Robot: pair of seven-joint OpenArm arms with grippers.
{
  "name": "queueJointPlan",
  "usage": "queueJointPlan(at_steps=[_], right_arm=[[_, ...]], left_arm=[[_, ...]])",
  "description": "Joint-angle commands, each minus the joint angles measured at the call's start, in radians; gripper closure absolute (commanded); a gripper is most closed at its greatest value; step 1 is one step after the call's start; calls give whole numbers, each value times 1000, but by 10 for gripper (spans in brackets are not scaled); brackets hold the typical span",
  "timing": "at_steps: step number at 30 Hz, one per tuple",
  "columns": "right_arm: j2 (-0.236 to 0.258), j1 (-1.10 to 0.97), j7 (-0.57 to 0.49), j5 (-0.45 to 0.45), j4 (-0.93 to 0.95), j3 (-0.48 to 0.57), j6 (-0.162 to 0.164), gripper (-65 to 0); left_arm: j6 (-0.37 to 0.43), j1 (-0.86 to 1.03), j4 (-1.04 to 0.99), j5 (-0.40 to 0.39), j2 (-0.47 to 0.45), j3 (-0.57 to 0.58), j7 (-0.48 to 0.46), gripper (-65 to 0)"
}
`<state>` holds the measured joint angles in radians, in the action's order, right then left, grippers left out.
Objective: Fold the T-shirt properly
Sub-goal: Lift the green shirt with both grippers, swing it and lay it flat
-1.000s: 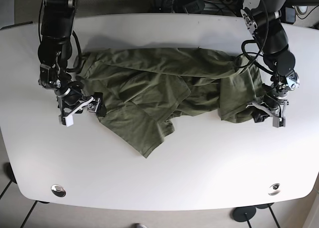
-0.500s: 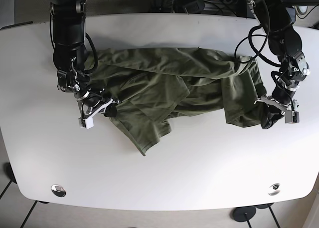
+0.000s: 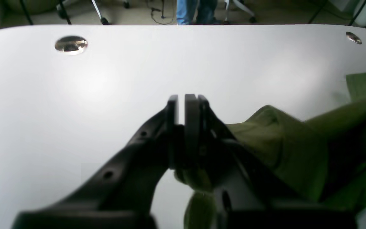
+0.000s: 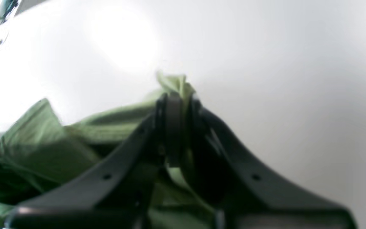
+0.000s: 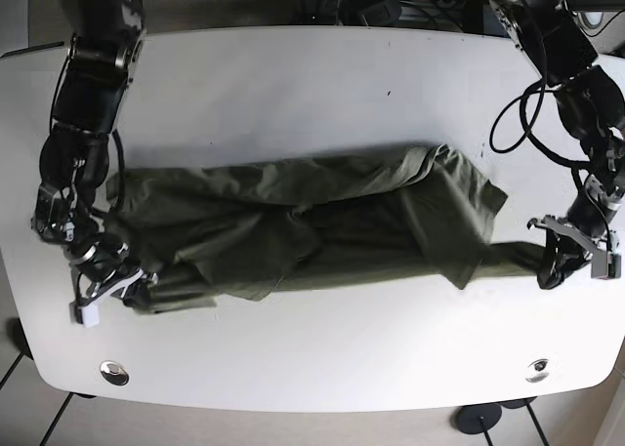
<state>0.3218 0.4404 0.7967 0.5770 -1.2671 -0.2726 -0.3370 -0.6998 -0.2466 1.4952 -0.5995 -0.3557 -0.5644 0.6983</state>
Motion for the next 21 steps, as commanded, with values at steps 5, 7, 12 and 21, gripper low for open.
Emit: queueJointPlan(at_steps=[5,7,12,21], right_arm=[[69,331,112,15,-101,-12,-3,-17],[70,415,166,15,-101,-12,-3,-17],[96,450,195,16,-161,-15,-4,-17],[10,-88,234,18,-498,-147,-6,-17]], left_arm=[[2,-299,-18,-21,-101,105,-32,0],[2,-383,-44,-21,-118,108,-24,0],[2,-486,-84,-24,-131,102,41,0],[2,-75,104,-40,-111,-42,44,0]])
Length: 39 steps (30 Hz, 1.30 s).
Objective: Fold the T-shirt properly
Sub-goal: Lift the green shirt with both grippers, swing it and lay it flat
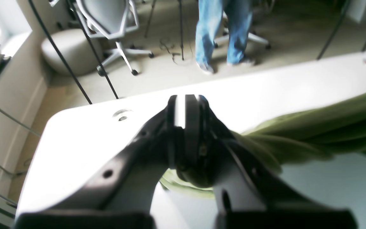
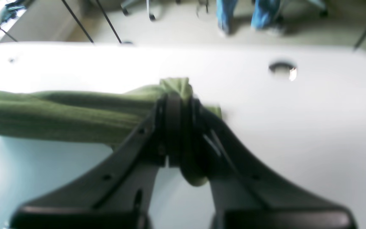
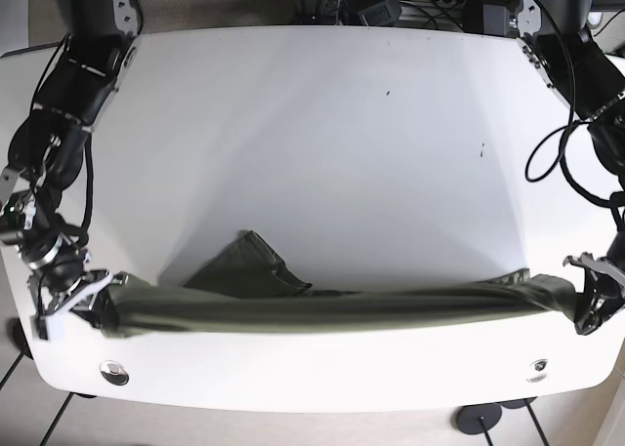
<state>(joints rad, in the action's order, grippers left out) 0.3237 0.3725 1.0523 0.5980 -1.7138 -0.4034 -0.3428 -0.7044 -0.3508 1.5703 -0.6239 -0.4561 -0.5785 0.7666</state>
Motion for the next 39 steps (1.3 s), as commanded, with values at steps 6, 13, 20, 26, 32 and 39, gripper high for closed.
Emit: queueJointPlan(at_steps=[6,13,20,26,32,39], right_arm=[[-105,-373,-20,-5,-220,-81,-29,-17],[-142,-619,-25,-5,-231,-96,-32,-17],[-139,-579,-37,-13,-217,-88,-63,-17],[-114,-344,-37,-13,-68,-79,-63,-17],[-53,-69,-39,-13,110,31,-55,-17],[18,331,-40,-14,331,146,-54,-17]], left_arm=[[6,325,46,-124,35,-137,-28,0],[6,507,41,-132,38,-171,-31,0],[6,433,32,-121,38,-139,-29,0],[6,190,-104,43,38,74,-29,0],[6,-80,-195,198,86,124,-29,0],[6,-511,-396,338,110,205,-31,0]])
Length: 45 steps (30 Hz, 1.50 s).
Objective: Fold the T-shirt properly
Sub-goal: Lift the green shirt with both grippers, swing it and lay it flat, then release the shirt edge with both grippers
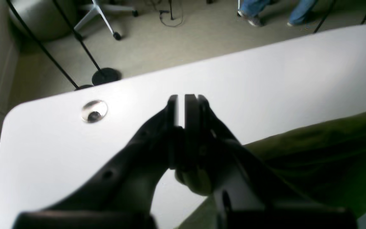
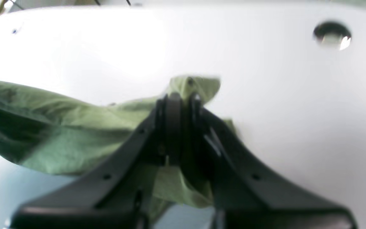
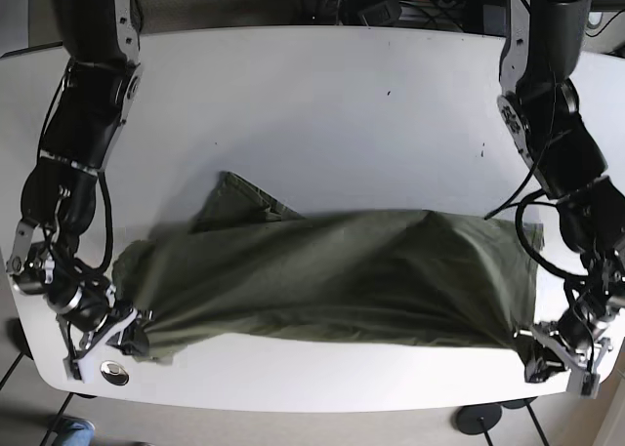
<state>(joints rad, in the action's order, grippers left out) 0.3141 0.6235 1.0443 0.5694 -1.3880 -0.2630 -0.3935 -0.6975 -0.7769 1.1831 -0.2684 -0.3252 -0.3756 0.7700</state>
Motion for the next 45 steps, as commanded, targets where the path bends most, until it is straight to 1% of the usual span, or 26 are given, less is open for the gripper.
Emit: queueJointPlan(at_steps=[1,4,6,8,11,13,15,16,17,20,22,23,26,27,31,33,34,36,38,39,41,45], right_arm=[[36,134,-32,14,26,21,-3,-17],[78,316,-52,14,100,90,-3,-17],[99,450,-57,16,161,129,-3,-17],[118,559,-57,16,197,167,-3,-17],[136,680,-52,21,224,207,-8,-17],[138,682,-23,22,190,209,-8,-17],[138,682,20,24,138,207,-8,-17],[138,637,35,24,105,199,-8,-17],[138,588,37,24,71,163,-8,-17],[132,422,86,24,-49,81,-6,-17],[122,290,104,24,-123,35,-6,-17],[106,213,103,24,-155,4,-8,-17],[76,-29,107,24,-296,-78,-12,-17],[49,-136,103,22,-340,-106,-14,-17],[-13,-397,101,22,-459,-164,-15,-17],[-48,-549,101,22,-531,-184,-15,-17],[-59,-598,101,22,-551,-186,-15,-17],[-82,-683,101,22,-574,-186,-15,-17],[-94,-755,101,22,-577,-187,-15,-17],[-97,-808,101,22,-578,-187,-15,-17],[-97,-873,90,22,-578,-187,-15,-17],[-97,-1000,20,24,-578,-187,-15,-19]], left_arm=[[-1,-141,-39,-18,-22,2,-34,0],[-1,-324,-150,-16,-27,23,-50,0],[-1,-431,-210,-16,-53,57,-80,0],[-1,-527,-251,-18,-65,80,-91,0],[-1,-532,-263,-18,-67,83,-85,0],[-1,-532,-257,-21,-68,83,-82,0],[-1,-532,-205,-25,-98,82,-51,0],[-1,-532,-164,-27,-107,77,-34,0],[-1,-511,-131,-27,-105,77,-33,0],[-1,-341,-7,-41,-105,69,-30,0],[-1,-204,60,-76,-108,16,-30,0],[-1,-137,91,-91,-105,-7,-28,0],[-1,87,199,-154,-108,-67,-28,0],[-1,193,242,-183,-105,-101,-28,0],[-1,485,367,-274,-101,-190,-28,0],[-1,659,447,-348,-71,-247,-28,0],[-1,715,473,-361,-61,-276,-28,0],[-1,819,516,-371,-25,-328,-28,0],[-1,899,545,-371,7,-366,-28,0],[-1,962,562,-371,24,-392,-28,0],[-1,1029,562,-371,34,-426,-28,0],[-1,1124,545,-369,54,-483,-33,0]])
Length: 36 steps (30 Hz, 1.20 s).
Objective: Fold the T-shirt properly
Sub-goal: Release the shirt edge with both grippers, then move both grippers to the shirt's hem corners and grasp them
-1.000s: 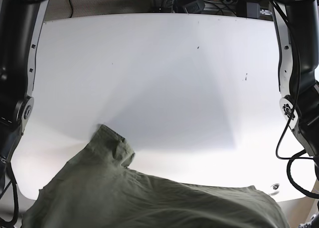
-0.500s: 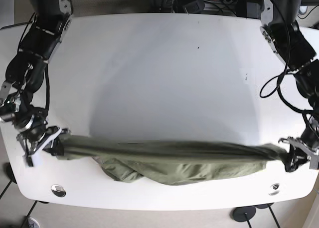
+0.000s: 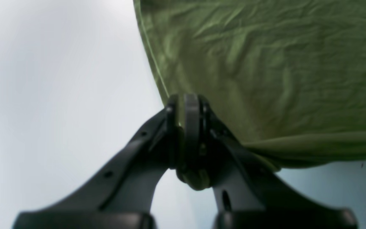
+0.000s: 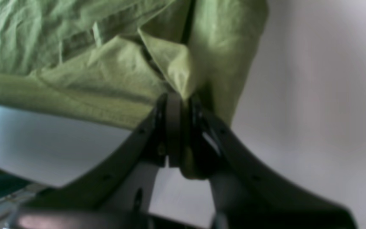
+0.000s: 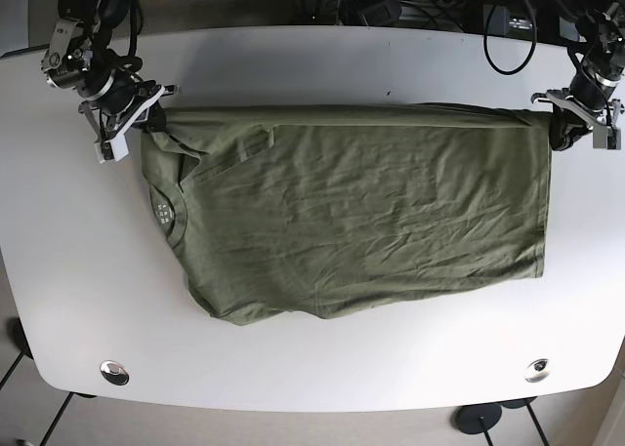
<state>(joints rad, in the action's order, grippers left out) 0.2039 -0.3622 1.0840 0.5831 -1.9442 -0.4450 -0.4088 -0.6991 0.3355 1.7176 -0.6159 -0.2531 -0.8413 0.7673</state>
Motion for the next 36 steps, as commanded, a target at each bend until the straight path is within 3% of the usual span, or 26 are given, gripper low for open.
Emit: queueJointPlan(at_steps=[1,4,5,8,10,12,14,16,20,25,28,30,34,36], right_arm=[[12,-28,-21,10,-22,-5,0,-19],[-13,-53,-23,7,-21,-5,0,-22],[-16,-65,-23,7,-21,-5,0,-44],[-21,-82,-23,8,-21,-5,0,-166],[-21,-108,-23,10,-34,-5,0,-287],[-22,-123,-23,11,-62,-5,0,-355],[-14,-131,-29,68,-67,-5,-2,-390],[-2,-131,-69,133,-64,-5,0,-395],[2,-44,-155,142,-42,-4,9,-395],[-5,242,-150,-8,154,5,1,-395],[2,493,-179,-139,420,65,-2,-393],[13,616,-261,-208,589,102,-5,-393],[33,779,-428,-289,894,179,-62,-393],[33,813,-491,-308,977,190,-63,-392]], left_arm=[[1,18,9,-20,-18,-26,-30,0],[1,32,6,-19,-18,-36,-30,0],[1,44,6,-19,-18,-36,-29,-32],[1,61,6,-19,-19,-71,-30,-75],[1,66,6,-19,-18,-121,-25,-86],[1,96,14,-23,-22,-134,-25,-160],[1,106,15,-23,-22,-134,-25,-292],[1,103,15,-25,-22,-135,-25,-386],[1,47,74,-25,-19,-126,-25,-390],[1,-69,78,-19,-22,-51,-24,-390],[1,-92,81,-19,-22,4,-24,-390],[1,-100,80,-19,-22,27,-24,-390],[1,-106,80,-19,-21,44,-24,-390],[1,-106,78,-19,-21,46,-24,-390]])
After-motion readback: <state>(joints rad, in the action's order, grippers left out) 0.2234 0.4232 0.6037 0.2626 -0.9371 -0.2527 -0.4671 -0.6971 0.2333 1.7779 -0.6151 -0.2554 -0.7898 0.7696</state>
